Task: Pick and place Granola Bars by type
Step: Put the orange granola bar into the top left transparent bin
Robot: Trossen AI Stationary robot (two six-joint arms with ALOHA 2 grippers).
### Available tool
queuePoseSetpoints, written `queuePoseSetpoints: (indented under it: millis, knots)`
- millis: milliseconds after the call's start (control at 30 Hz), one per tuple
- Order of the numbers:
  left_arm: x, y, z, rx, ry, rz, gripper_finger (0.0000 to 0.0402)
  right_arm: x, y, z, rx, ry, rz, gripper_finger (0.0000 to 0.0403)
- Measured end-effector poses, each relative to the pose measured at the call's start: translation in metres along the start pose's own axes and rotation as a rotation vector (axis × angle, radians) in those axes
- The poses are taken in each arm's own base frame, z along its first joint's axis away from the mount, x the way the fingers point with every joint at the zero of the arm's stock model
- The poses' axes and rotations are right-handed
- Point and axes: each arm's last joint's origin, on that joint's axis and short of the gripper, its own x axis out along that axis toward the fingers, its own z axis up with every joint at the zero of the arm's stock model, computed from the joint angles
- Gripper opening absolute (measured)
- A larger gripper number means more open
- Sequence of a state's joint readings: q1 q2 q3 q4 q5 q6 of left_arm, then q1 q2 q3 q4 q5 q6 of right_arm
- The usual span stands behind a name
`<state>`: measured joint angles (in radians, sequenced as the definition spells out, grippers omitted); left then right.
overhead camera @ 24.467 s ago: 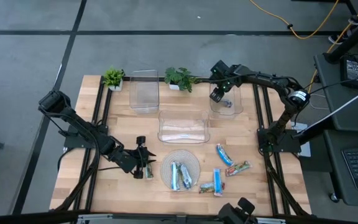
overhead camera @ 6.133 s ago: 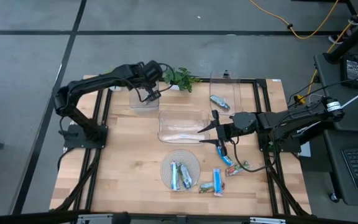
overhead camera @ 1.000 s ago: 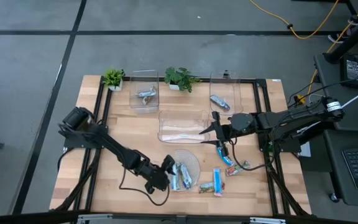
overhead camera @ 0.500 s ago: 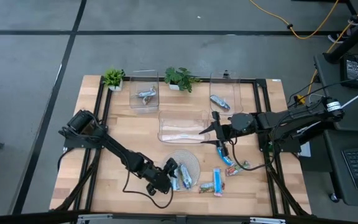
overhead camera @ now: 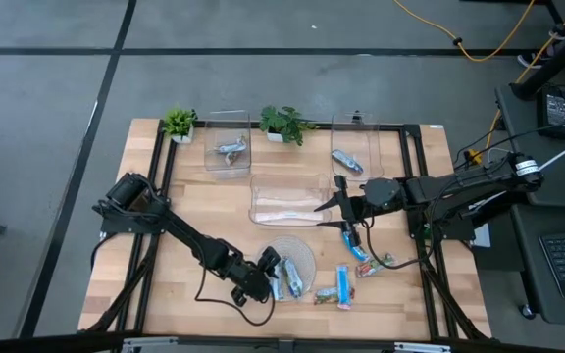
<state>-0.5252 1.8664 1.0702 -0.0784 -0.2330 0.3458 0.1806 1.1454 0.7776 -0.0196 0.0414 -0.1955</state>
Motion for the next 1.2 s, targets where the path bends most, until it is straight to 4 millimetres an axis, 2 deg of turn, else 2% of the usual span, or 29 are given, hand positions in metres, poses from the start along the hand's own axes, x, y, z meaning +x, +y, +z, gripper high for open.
queuePoseSetpoints:
  millis: [100,367,633,900,1200]
  knots:
    - [0.001,-0.001,-0.001,0.001,0.008,-0.003,0.0177,0.000,0.000,0.000,0.000,0.000,0.000,0.0169]
    - [0.017,-0.007,-0.007,0.006,0.029,-0.008,0.0175,0.000,0.000,0.000,0.000,0.000,0.000,0.0169]
    - [0.018,-0.006,-0.004,-0.021,0.000,-0.004,0.0159,0.000,0.000,0.000,0.000,0.000,0.000,0.0169]
    - [0.018,-0.006,-0.004,-0.053,0.002,0.004,0.0107,0.000,0.000,0.000,0.000,0.000,0.000,0.0169]
    - [0.014,-0.008,0.000,0.003,0.024,0.085,0.0043,0.000,0.000,0.000,0.000,0.000,0.000,0.0169]
